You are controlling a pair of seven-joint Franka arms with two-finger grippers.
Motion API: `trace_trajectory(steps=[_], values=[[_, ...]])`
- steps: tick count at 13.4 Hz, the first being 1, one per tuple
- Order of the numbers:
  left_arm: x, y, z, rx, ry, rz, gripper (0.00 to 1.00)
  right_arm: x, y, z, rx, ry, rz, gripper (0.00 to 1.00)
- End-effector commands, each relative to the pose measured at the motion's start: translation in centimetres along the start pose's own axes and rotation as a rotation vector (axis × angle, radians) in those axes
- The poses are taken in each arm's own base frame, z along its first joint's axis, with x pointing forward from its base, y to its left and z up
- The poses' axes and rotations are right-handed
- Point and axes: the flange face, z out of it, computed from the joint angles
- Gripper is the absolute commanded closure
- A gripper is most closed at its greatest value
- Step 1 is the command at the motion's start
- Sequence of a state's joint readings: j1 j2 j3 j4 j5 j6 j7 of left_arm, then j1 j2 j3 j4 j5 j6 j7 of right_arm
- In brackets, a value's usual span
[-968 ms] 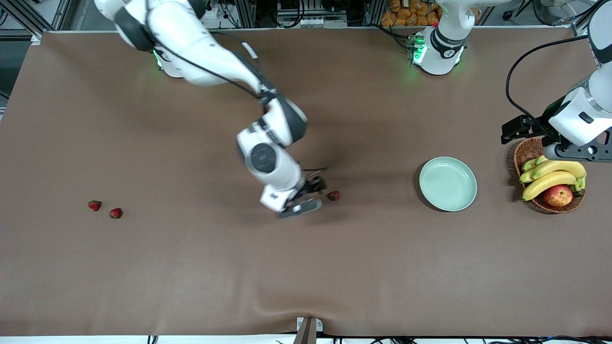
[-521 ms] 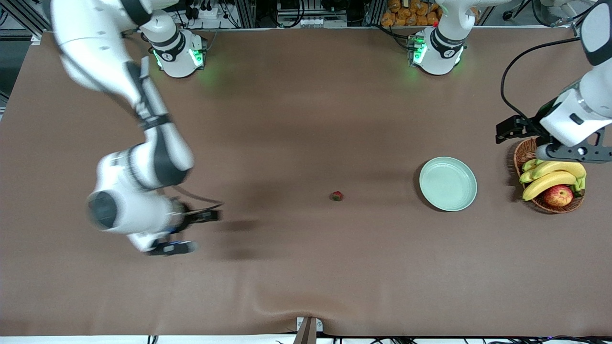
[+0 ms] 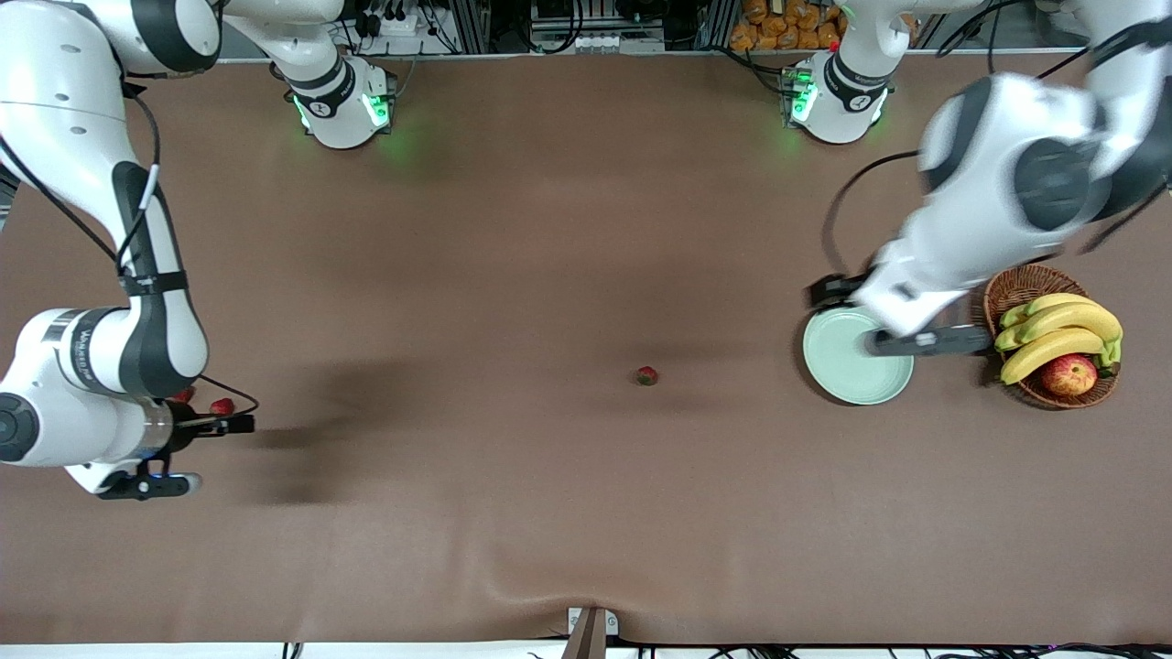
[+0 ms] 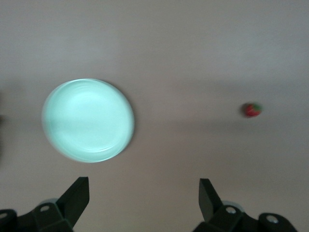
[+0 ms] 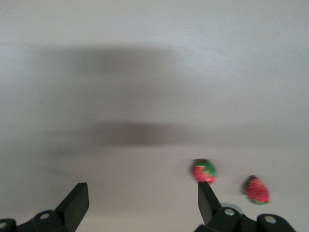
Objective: Collect all strawberries into plate
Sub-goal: 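Reach the left gripper to the strawberry while the right gripper returns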
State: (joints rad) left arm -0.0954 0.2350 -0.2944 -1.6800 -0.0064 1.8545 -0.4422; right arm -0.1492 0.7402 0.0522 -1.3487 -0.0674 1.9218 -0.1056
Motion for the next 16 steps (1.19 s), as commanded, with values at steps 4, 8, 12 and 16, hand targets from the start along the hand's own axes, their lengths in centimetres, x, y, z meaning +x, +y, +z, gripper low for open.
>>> trace_trajectory(steps=[4,8,12,16], values=[[0.0,13.8,11.5,-0.005,0.018,-0.172,0.0,-3.1,4.1,8.4,0.014,-0.026,0.029,0.0],[-0.4,19.3,19.4,-0.046,0.072,-0.256,0.0,-3.8,6.1,9.7,0.025,-0.047,0.057,0.0],[-0.9,20.6,24.4,-0.006,0.142,-0.258,0.0,-3.8,6.2,10.0,0.026,-0.04,0.061,0.82],[-1.1,20.6,26.8,0.012,0.127,-0.251,0.16,-3.7,6.2,9.9,0.026,-0.037,0.049,1.0]])
